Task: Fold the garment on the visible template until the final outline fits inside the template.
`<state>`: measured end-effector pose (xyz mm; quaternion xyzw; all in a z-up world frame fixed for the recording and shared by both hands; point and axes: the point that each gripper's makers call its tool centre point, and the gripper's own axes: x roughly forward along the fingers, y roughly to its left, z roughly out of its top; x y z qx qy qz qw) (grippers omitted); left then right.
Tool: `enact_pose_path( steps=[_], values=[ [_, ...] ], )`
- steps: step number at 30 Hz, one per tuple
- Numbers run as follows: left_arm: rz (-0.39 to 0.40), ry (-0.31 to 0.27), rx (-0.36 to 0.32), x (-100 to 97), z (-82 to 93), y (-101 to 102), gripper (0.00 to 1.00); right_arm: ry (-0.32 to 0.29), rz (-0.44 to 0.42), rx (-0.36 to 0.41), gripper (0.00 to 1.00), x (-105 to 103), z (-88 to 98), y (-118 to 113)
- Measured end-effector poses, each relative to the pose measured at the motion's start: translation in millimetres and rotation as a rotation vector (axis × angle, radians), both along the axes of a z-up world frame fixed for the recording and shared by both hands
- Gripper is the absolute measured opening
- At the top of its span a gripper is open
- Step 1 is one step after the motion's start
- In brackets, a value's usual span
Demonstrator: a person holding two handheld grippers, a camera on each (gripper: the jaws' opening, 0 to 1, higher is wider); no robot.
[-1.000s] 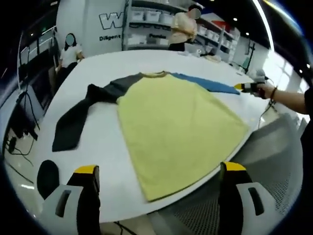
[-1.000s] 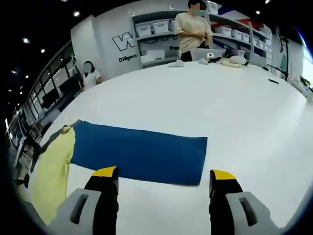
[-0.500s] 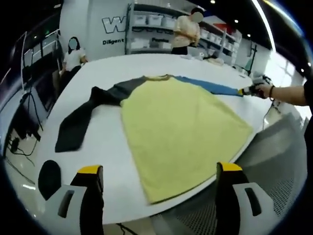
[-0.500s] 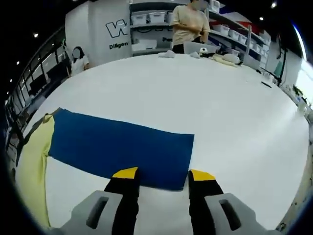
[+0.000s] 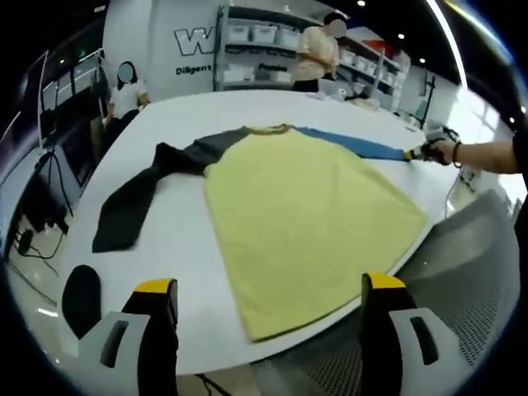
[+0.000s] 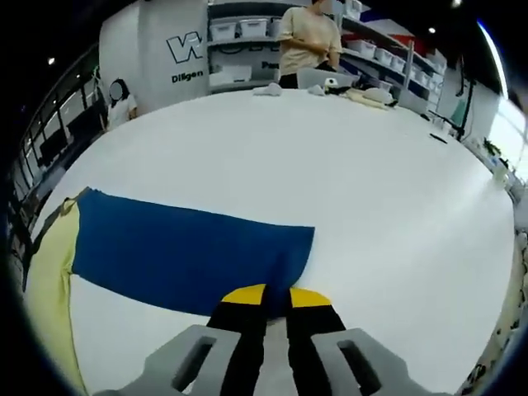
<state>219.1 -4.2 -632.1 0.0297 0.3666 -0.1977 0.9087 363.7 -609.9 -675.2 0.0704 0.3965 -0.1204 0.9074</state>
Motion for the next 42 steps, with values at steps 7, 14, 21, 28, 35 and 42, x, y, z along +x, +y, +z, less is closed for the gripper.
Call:
enact_pose_path(
  steps=[7,14,21,28,35,42],
  values=[
    [-0.012,0.000,-0.003,-0.1,-0.1,-3.6,0.89,-0.004,0.010,-0.011,0.00,6.3,10.7,-2.8],
    [-0.018,0.005,-0.006,-1.3,-0.2,-5.0,0.90,-0.009,-0.019,0.030,0.00,7.5,13.1,-3.7],
    [-0.025,0.001,-0.009,-1.0,1.0,-6.6,0.91,-0.018,-0.015,0.043,0.00,9.1,20.0,-0.1],
    [-0.034,0.005,-0.012,-1.6,0.8,-8.6,0.91,-0.038,-0.003,0.059,0.00,14.0,31.3,5.9],
    [-0.076,-0.009,-0.015,-3.2,3.2,-14.6,0.93,-0.082,0.016,0.102,0.00,22.2,42.2,20.7],
    [-0.077,-0.006,-0.023,-4.7,3.3,-14.9,0.92,-0.132,0.082,0.127,0.00,32.7,60.8,46.1]
  ],
)
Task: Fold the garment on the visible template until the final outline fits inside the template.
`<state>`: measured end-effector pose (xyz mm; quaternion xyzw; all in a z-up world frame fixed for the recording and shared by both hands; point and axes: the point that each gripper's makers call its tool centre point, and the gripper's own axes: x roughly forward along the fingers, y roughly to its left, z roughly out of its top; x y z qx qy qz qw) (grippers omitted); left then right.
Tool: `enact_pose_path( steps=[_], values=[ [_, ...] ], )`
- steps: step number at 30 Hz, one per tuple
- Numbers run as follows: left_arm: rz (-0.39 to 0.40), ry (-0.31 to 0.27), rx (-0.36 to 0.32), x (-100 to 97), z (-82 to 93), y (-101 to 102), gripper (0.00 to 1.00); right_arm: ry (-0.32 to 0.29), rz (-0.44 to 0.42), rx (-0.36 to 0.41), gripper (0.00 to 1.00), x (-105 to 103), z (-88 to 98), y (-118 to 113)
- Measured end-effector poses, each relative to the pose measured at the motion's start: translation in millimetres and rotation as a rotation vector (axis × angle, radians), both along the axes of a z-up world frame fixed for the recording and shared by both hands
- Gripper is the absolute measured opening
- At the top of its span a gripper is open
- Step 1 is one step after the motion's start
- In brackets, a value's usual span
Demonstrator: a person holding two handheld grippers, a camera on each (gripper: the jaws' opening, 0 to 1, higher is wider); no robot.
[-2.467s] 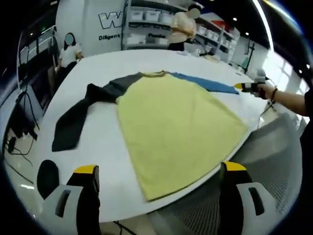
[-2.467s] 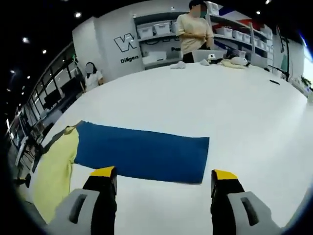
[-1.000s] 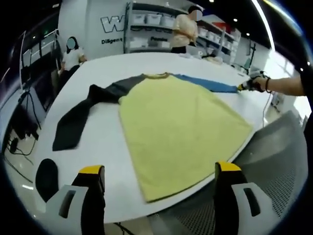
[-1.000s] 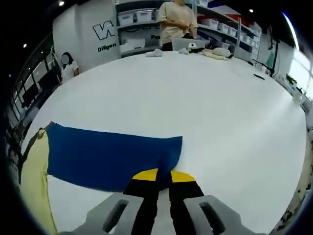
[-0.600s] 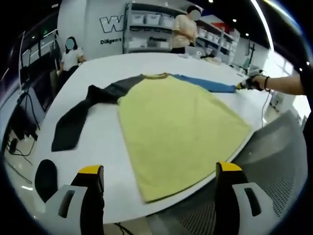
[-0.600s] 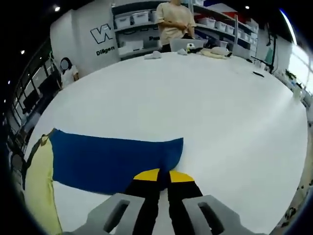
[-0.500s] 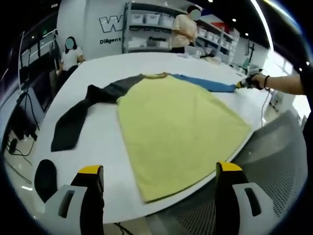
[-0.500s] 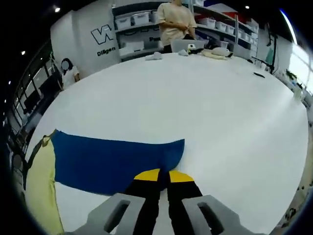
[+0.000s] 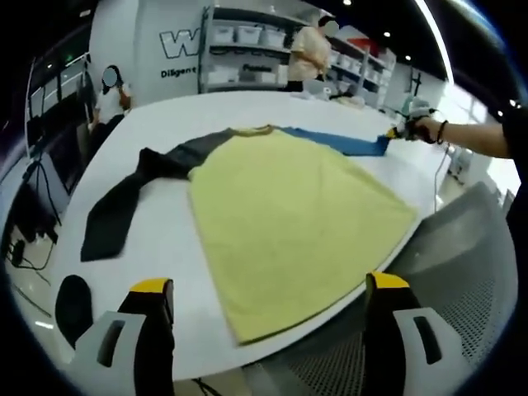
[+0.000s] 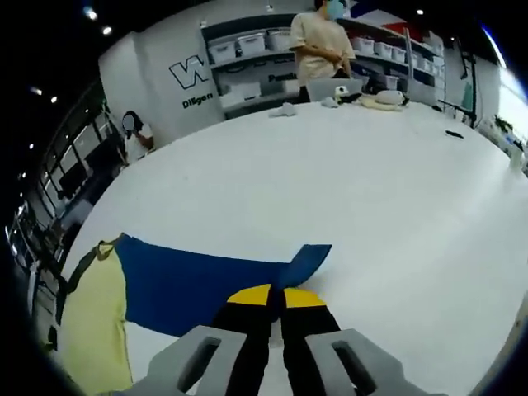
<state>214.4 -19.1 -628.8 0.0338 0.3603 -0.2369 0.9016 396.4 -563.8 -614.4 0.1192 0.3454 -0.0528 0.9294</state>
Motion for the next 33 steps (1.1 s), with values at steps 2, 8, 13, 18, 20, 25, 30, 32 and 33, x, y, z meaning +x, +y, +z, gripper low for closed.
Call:
enact_pose_path(
  steps=[2,8,13,18,20,25,30,32,33],
  values=[
    [-0.005,-0.001,0.003,-0.4,0.1,-0.6,0.92,-0.006,0.032,-0.008,0.00,3.2,5.1,9.6],
    [-0.010,-0.013,-0.006,-0.2,2.6,-1.9,0.93,-0.036,0.109,-0.080,0.00,14.7,22.4,32.6],
    [-0.010,-0.017,-0.007,0.1,3.2,-2.1,0.93,-0.050,0.157,-0.075,0.00,22.6,30.2,56.3],
    [0.000,-0.019,-0.014,0.9,3.7,-1.2,0.93,-0.050,0.210,-0.081,0.00,29.8,31.4,77.8],
    [0.001,-0.017,-0.012,0.6,3.3,-1.0,0.93,-0.055,0.228,-0.075,0.00,32.0,31.7,85.4],
    [-0.002,-0.024,-0.021,1.1,4.6,-2.6,0.93,-0.076,0.281,-0.080,0.00,38.3,34.9,108.5],
    [-0.002,-0.021,-0.019,1.0,3.6,-2.0,0.92,-0.096,0.327,-0.071,0.00,43.7,39.3,132.7],
    [-0.001,-0.022,-0.019,1.0,3.8,-1.9,0.92,-0.098,0.346,-0.069,0.00,46.1,40.6,141.3],
    [-0.001,-0.020,-0.019,0.7,3.6,-2.1,0.92,-0.097,0.354,-0.071,0.00,46.8,40.6,144.3]
  ],
)
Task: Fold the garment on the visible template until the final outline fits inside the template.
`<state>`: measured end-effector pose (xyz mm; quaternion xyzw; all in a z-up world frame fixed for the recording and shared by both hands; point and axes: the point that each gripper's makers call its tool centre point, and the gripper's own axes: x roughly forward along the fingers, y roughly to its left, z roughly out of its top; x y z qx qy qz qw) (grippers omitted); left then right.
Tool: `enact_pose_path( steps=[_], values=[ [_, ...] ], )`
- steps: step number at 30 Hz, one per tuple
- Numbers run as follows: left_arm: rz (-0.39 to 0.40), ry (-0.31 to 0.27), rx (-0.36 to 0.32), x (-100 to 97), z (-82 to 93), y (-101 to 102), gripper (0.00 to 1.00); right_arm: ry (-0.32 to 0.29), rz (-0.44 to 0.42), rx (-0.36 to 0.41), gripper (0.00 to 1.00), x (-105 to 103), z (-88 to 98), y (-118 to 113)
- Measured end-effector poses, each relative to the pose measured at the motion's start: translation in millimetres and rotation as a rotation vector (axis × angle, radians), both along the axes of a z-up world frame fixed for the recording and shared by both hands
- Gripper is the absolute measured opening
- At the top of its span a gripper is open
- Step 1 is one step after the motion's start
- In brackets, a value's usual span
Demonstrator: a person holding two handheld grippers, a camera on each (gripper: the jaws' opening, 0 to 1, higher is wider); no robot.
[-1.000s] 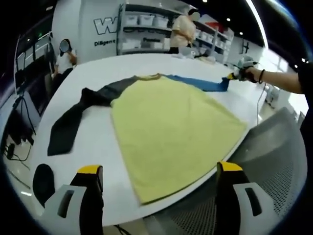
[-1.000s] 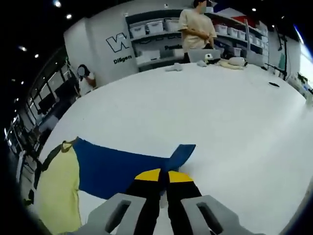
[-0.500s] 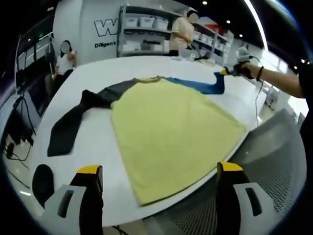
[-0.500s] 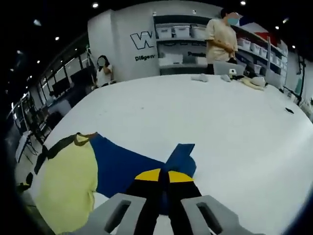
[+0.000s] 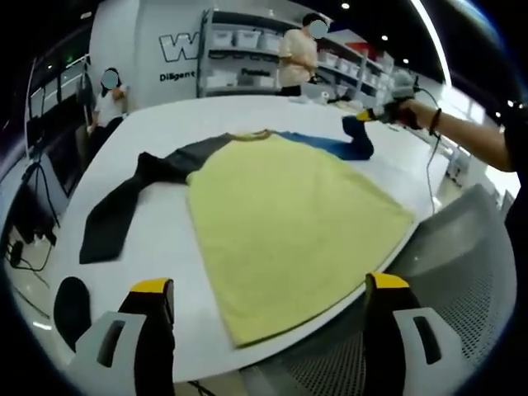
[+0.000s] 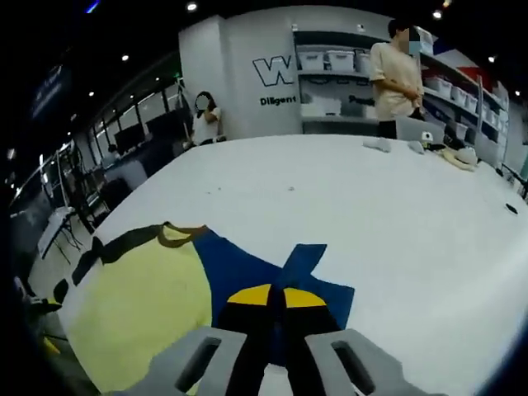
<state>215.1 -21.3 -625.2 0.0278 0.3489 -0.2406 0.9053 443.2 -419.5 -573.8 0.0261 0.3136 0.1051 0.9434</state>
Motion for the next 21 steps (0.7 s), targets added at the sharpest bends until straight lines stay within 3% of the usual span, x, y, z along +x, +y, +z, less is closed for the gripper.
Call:
enact_pose_path(
  steps=[21],
  values=[
    [-0.002,-0.001,-0.003,-0.8,0.7,-1.0,0.91,-0.001,0.136,0.003,0.00,3.2,-3.5,79.4]
  ],
)
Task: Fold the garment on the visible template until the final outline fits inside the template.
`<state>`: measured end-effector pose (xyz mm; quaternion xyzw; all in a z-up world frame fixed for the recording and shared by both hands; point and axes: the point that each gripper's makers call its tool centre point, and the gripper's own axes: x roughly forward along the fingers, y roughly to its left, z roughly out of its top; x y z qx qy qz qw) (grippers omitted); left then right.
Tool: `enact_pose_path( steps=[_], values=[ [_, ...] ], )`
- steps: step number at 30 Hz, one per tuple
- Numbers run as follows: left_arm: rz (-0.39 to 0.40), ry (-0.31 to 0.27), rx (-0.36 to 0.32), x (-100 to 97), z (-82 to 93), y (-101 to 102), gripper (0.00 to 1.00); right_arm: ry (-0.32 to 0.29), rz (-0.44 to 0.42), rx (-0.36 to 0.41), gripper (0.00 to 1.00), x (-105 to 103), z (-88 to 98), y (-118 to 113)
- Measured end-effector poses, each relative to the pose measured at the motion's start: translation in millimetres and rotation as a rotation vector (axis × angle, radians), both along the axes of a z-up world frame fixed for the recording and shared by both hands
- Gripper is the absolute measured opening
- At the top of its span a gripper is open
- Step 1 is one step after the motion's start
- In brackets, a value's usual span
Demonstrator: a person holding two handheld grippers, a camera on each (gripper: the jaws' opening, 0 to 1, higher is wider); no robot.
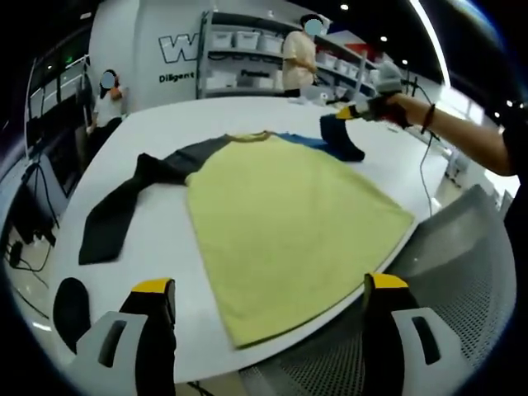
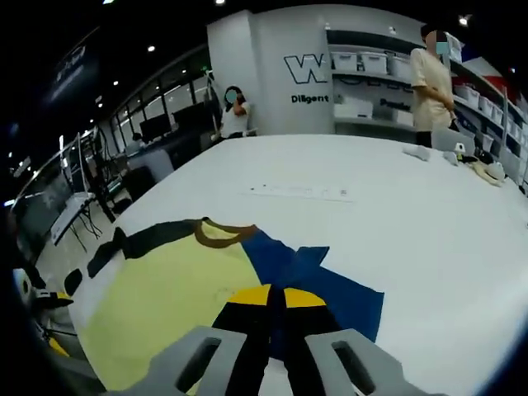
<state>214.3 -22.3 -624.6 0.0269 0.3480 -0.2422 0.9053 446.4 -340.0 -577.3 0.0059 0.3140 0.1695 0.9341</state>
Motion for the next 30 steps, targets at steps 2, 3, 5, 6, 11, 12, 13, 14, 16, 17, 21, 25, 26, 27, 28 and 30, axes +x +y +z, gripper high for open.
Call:
enact_pose_path(
  steps=[2,3,5,6,11,12,13,14,16,17,21,25,26,27,28,30],
  values=[
    [-0.002,-0.002,0.001,0.1,0.4,-0.3,0.91,0.002,0.006,0.006,0.00,-0.1,-0.3,4.8],
    [-0.002,-0.006,0.000,0.5,0.8,-0.6,0.91,0.004,0.010,0.015,0.00,-0.1,-0.3,7.9],
    [-0.002,-0.003,0.001,0.3,0.3,-0.3,0.91,0.006,0.016,0.028,0.00,-0.1,0.2,12.7],
    [-0.004,0.000,0.002,-0.1,-0.2,-0.5,0.90,0.003,0.021,0.029,0.00,0.1,1.2,15.8],
    [-0.005,0.001,0.004,0.1,-0.3,-0.9,0.90,-0.001,0.041,0.035,0.00,1.6,4.4,28.7],
    [-0.005,0.001,0.005,0.1,-0.4,-0.7,0.90,-0.001,0.046,0.035,0.00,2.3,5.0,31.3],
    [-0.003,0.002,0.006,0.2,-0.6,-0.4,0.90,-0.002,0.048,0.036,0.00,2.8,5.4,33.0],
    [-0.002,0.002,0.006,0.3,-0.7,-0.2,0.90,-0.002,0.051,0.038,0.00,3.5,5.8,34.9],
    [-0.002,0.002,0.004,0.5,-0.7,-0.2,0.90,-0.003,0.060,0.042,0.00,4.6,7.0,40.0],
    [-0.002,0.001,0.004,0.6,-0.6,-0.2,0.90,-0.005,0.066,0.041,0.00,5.3,7.7,43.6],
    [-0.005,0.004,0.010,0.3,-1.3,0.2,0.90,-0.007,0.083,0.048,0.00,6.2,8.4,54.8],
    [-0.005,0.005,0.008,0.2,-1.5,0.3,0.90,-0.005,0.094,0.055,0.00,7.0,8.9,63.5],
    [-0.008,0.006,0.009,0.0,-1.8,0.0,0.90,-0.006,0.096,0.058,0.00,7.7,9.5,66.0],
    [-0.009,0.008,0.009,-0.2,-1.9,-0.2,0.90,-0.006,0.095,0.062,0.00,8.3,10.0,67.4],
    [-0.010,0.009,0.010,-0.4,-2.2,-0.3,0.90,-0.007,0.097,0.068,0.00,9.7,10.7,69.4],
    [-0.011,0.008,0.009,-0.2,-1.9,-0.6,0.91,-0.005,0.100,0.076,0.00,10.5,11.3,73.4]
  ],
)
